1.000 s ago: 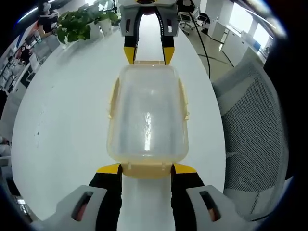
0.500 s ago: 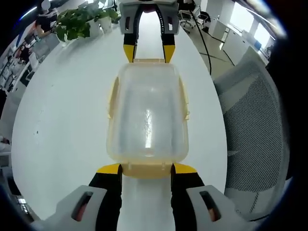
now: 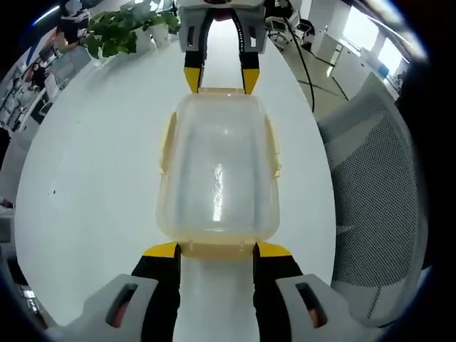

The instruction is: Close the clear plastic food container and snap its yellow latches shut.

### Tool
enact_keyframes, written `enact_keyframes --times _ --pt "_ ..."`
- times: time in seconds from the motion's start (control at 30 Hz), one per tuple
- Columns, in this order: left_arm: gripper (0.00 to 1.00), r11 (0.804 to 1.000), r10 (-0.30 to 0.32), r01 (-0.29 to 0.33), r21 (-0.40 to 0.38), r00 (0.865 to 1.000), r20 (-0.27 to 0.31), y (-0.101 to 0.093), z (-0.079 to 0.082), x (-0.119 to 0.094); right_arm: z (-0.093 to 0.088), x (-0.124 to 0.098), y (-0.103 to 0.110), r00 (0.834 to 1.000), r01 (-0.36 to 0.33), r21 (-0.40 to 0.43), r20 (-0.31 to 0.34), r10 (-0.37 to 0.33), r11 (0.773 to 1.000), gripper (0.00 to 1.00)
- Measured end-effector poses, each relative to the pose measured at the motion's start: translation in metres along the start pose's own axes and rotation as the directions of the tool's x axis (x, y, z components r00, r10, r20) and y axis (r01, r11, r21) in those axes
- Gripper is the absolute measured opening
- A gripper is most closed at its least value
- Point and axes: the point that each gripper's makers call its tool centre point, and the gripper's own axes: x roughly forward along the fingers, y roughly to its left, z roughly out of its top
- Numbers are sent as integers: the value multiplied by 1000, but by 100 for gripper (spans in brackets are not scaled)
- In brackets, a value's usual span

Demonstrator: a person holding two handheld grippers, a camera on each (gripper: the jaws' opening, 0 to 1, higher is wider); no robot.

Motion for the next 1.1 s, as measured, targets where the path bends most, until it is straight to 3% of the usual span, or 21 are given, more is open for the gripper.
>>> enact_keyframes --times 0.43,0.47,0.5,0.53,0.57,0.6,0.63,0.67,0.77,0.83,1.1 --pt "38 1000 -10 10 -26 1000 13 -4 -3 7 -2 0 3 998 -15 23 67 13 1000 39" --pt "32 1000 -11 11 -28 1000 9 -4 -3 8 -2 0 4 998 -18 25 69 16 1000 39" --pt "6 991 -135 134 -19 990 -38 -24 -11 10 -5 3 3 998 0 57 64 -4 998 39" --pt "2 986 -169 168 -10 983 -75 -33 -18 14 -10 5 3 999 2 77 34 -4 997 39" --pt "0 992 -42 51 113 995 -87 -22 -16 23 -6 8 3 998 11 18 64 -12 1000 39" --pt "0 983 71 -58 175 995 -65 -6 -12 22 -7 8 5 998 13 3 56 -13 1000 39" --pt "0 998 36 -32 60 997 -67 -15 -13 25 -7 7 4 999 12 27 50 -13 1000 39" --pt "0 1000 3 -4 -27 999 -51 -20 -13 26 -8 6 4 999 14 21 51 -16 1000 39" --pt "0 999 -17 18 -40 1000 17 -18 -12 20 -9 4 4 997 23 0 77 -23 1000 39" --pt "0 998 -18 19 -56 1000 14 -17 -13 17 -9 5 4 996 25 3 87 -25 1000 40" --pt "16 998 -11 10 -57 1000 -22 -15 -24 12 -14 4 7 998 24 12 62 -25 1000 46"
